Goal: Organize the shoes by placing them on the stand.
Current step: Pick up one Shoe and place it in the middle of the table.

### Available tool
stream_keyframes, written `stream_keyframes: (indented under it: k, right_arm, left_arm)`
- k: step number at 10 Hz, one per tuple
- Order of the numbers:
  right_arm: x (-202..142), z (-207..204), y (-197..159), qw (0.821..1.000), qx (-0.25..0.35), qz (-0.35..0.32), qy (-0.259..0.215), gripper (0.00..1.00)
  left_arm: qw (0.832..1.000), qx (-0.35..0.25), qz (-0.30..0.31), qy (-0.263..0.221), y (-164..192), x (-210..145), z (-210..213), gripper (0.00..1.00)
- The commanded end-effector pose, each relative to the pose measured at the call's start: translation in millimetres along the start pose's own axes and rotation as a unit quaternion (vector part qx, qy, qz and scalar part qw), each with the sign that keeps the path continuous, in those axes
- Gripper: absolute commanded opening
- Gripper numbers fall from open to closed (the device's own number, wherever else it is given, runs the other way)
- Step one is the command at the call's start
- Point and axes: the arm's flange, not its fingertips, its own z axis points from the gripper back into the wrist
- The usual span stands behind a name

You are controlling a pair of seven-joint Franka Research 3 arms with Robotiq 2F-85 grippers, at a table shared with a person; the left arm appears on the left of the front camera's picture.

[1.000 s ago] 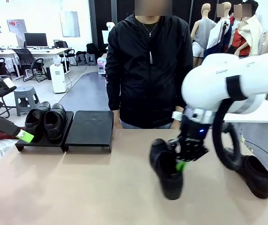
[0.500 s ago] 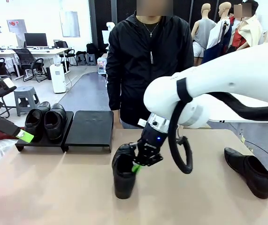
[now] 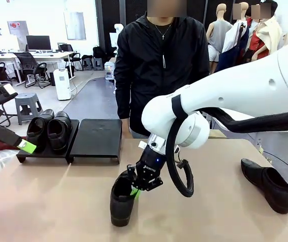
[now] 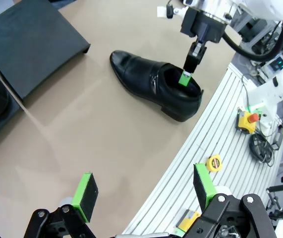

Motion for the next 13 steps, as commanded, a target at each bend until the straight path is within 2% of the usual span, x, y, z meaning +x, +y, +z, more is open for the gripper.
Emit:
stream_keyframes:
  k: [1,2,3,5,6,8,9,10,11,12,13]
  right_arm:
    - [-7,3,0,1.0,-0.021,0.003,-0.003,0.0]
    - [-5,1,-1,1.0,-0.019,0.001,0.011,0.59]
    - [-6,3,-2,1.0,-0.016,0.005,0.011,1.0]
    - [-17,36,-11,1.0,0.013,0.02,0.011,1.0]
    - [-26,72,-27,0.999,0.035,0.03,0.007,1.0]
    - [-40,177,-105,0.998,0.031,-0.004,-0.051,1.0]
    - [-49,207,-144,0.999,0.003,-0.004,-0.048,1.0]
    - [-55,238,-193,0.993,-0.025,-0.079,-0.085,1.0]
    - [-71,262,-236,0.989,-0.036,-0.104,-0.102,1.0]
    - [-89,280,-268,0.986,0.001,-0.102,-0.13,1.0]
    - [-106,292,-298,0.983,0.059,-0.073,-0.16,1.0]
  left_arm:
    - [1.0,-0.006,0.002,-0.002,2,0,1,1.0]
    - [1.0,-0.006,0.002,-0.002,2,0,1,1.0]
    - [1.0,-0.006,0.002,-0.002,2,0,1,1.0]
    - [1.0,-0.006,0.002,-0.002,2,0,1,1.0]
    - [1.0,-0.006,0.002,-0.002,2,0,1,1.0]
    - [1.0,-0.006,0.002,-0.002,2,0,1,1.0]
    - [1.0,-0.006,0.002,-0.002,2,0,1,1.0]
    - [1.0,-0.006,0.002,-0.002,2,0,1,1.0]
    - [1.0,-0.006,0.002,-0.002,2,0,1,1.0]
    - [1.0,-0.006,0.002,-0.002,2,0,1,1.0]
    - [1.0,-0.006,0.002,-0.002,2,0,1,1.0]
